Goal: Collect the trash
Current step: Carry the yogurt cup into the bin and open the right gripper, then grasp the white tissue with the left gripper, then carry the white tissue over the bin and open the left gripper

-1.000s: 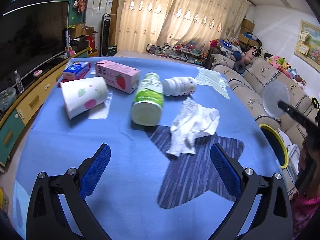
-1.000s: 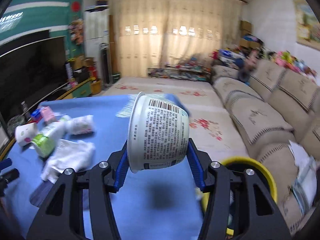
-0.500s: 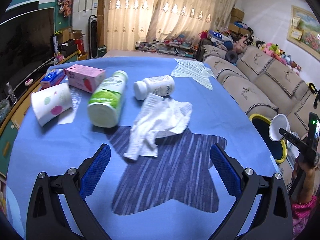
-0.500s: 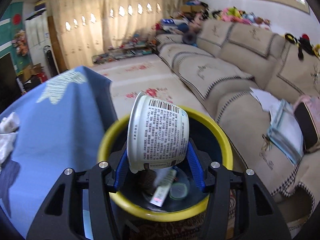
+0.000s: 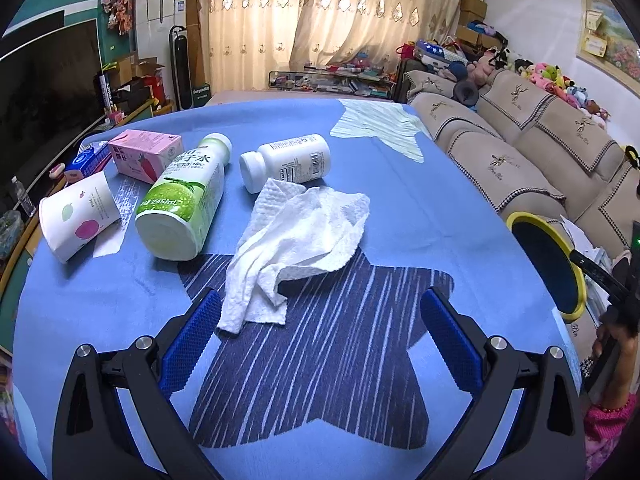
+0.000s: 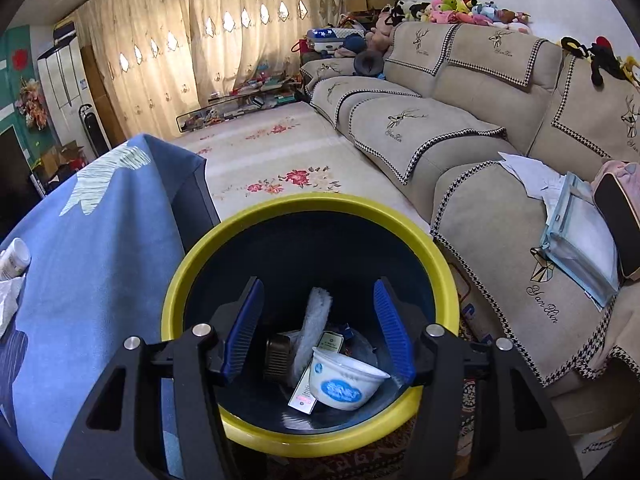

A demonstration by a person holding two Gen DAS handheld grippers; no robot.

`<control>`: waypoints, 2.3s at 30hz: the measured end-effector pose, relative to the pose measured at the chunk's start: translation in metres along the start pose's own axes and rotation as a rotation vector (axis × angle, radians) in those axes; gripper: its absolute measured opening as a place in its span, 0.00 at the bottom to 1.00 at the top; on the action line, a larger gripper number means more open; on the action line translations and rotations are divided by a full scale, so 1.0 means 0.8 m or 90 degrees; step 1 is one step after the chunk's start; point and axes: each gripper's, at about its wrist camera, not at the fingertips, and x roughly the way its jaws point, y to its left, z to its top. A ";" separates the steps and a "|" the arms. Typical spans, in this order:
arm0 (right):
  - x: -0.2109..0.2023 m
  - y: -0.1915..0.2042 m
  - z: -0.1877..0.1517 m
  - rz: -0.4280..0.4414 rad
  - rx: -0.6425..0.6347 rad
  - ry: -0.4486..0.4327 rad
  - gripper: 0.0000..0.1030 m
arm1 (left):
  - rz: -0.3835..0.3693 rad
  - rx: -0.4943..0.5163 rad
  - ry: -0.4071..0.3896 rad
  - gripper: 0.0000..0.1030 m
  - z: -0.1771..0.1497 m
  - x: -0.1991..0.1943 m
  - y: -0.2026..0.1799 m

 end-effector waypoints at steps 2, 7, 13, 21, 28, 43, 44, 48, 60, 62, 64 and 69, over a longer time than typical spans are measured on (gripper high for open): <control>0.000 -0.002 -0.001 0.003 0.002 0.000 0.55 | 0.008 0.000 0.003 0.95 0.003 0.007 0.003; 0.004 -0.001 -0.004 0.017 0.002 0.007 0.56 | 0.050 0.033 0.005 0.95 0.016 0.034 0.002; 0.010 0.007 -0.004 0.033 -0.001 0.018 0.56 | 0.056 0.047 0.041 0.95 0.037 0.076 0.004; 0.018 0.011 -0.003 0.040 0.001 0.028 0.56 | 0.066 0.017 0.070 0.95 0.054 0.112 0.027; 0.021 0.017 -0.004 0.055 0.001 0.033 0.56 | 0.055 0.030 0.074 0.75 0.060 0.121 0.019; -0.007 0.007 -0.007 0.065 0.007 0.016 0.56 | 0.016 0.055 0.052 0.14 0.058 0.092 -0.019; -0.010 0.006 -0.007 0.065 0.007 0.014 0.56 | 0.016 0.059 0.048 0.14 0.058 0.087 -0.021; -0.019 0.001 -0.007 0.071 0.010 0.007 0.56 | 0.003 0.076 0.028 0.14 0.058 0.064 -0.041; -0.047 -0.035 -0.016 0.070 0.027 -0.015 0.56 | -0.070 0.136 -0.015 0.14 0.078 0.013 -0.136; -0.053 -0.049 -0.016 0.061 0.034 -0.021 0.56 | -0.088 0.146 -0.015 0.14 0.082 0.013 -0.156; -0.058 -0.062 -0.016 0.050 0.040 -0.027 0.56 | -0.107 0.163 -0.014 0.14 0.085 0.015 -0.182; -0.065 -0.094 -0.018 0.027 0.059 -0.033 0.56 | -0.152 0.207 -0.011 0.14 0.089 0.025 -0.253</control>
